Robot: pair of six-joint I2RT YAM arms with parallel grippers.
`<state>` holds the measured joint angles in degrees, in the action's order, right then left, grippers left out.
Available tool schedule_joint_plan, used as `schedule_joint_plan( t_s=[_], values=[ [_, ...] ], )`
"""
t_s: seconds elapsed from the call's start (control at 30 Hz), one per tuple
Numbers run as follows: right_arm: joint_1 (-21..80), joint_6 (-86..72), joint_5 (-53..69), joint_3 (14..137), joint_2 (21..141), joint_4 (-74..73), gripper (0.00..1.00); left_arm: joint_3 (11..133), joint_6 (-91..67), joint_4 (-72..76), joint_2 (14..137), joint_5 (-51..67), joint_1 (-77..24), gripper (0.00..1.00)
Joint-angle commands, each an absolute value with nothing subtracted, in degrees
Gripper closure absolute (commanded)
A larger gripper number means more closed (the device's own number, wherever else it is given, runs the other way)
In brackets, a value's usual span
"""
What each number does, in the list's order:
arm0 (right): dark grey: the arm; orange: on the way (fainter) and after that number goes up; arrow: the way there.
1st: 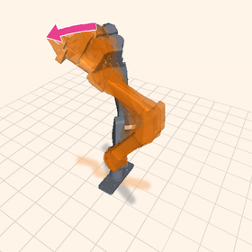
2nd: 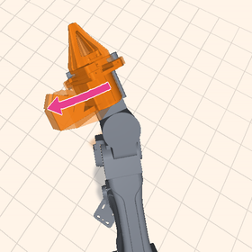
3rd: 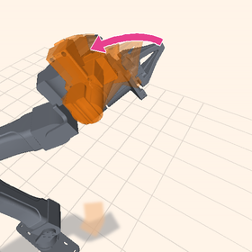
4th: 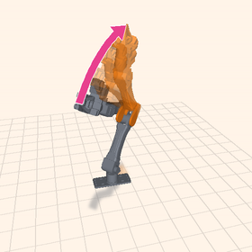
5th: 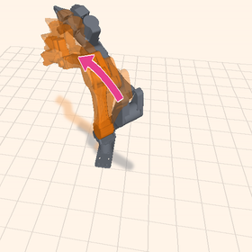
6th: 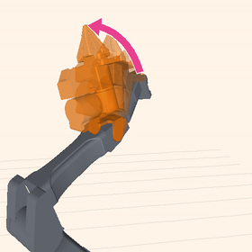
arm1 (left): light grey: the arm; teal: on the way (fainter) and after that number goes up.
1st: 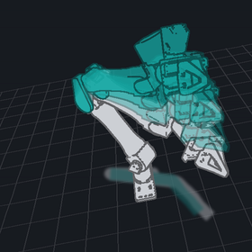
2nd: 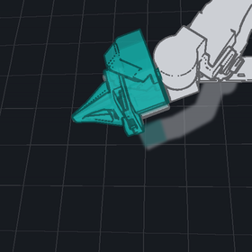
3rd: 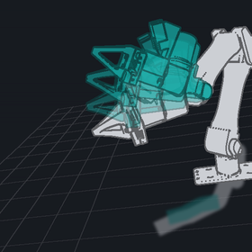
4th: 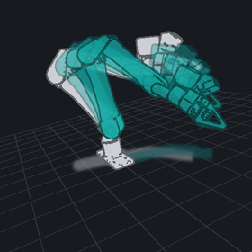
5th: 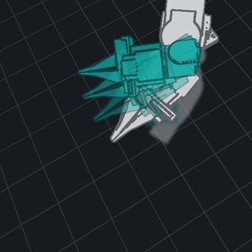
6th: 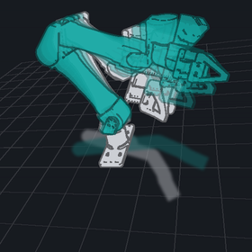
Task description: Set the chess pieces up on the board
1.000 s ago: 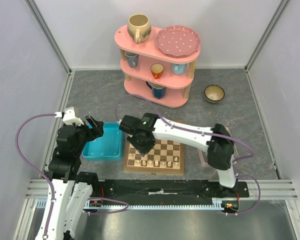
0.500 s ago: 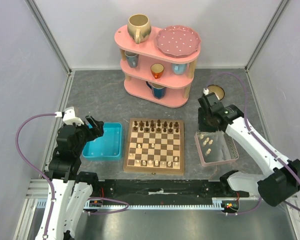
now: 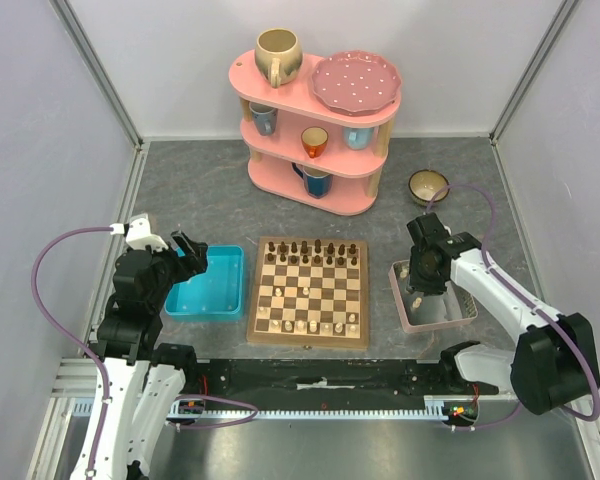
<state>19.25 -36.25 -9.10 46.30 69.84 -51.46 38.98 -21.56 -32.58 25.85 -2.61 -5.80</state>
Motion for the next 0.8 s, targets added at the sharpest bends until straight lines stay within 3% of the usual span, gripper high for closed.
schedule_joint_plan(
  t_s=[0.0,0.77],
  values=[
    [18.1,-36.9,-10.1,44.6,69.3,-48.1,0.58,38.8,-21.6,-30.1,25.8,-1.9,-5.5,0.19],
    [15.1,-34.5,-5.9,41.1,72.9,-44.3,0.62,38.8,-21.6,-30.1,25.6,-2.0,-5.5,0.19]
  ],
)
